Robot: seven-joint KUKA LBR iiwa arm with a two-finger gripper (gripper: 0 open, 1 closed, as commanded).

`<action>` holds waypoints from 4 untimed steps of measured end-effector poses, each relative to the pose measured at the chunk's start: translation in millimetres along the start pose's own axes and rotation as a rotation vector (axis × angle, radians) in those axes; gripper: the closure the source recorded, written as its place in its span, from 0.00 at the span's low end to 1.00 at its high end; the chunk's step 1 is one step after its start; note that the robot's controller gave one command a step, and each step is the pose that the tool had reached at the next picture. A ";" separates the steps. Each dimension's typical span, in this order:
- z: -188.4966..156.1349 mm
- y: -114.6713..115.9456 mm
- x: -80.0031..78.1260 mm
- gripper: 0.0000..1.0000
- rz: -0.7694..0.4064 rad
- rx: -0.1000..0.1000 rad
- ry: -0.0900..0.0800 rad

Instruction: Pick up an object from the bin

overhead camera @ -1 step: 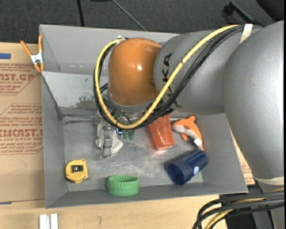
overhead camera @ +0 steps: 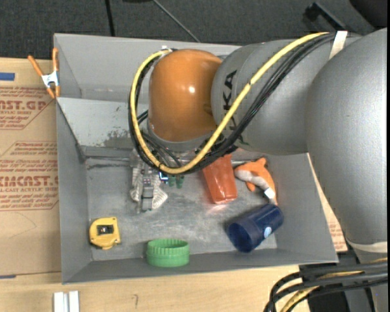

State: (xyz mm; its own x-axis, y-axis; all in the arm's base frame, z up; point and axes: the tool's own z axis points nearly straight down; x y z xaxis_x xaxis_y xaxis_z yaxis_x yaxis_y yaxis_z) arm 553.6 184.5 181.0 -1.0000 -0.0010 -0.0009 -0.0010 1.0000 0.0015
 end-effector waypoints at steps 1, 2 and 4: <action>54.9 -25.4 -19.5 0.00 -0.310 -0.001 -0.009; 112.8 -50.0 -37.6 0.00 -0.517 -0.001 0.000; 111.8 -49.9 -38.0 0.00 -0.548 -0.003 -0.003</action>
Offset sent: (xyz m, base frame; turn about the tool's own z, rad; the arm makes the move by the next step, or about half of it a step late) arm 0.0377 -0.0498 -0.1110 -0.5190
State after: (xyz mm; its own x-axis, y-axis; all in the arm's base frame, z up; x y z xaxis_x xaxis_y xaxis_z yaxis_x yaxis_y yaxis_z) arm 591.8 134.8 69.2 -0.8528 -0.5222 -0.0048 -0.5222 0.8528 0.0027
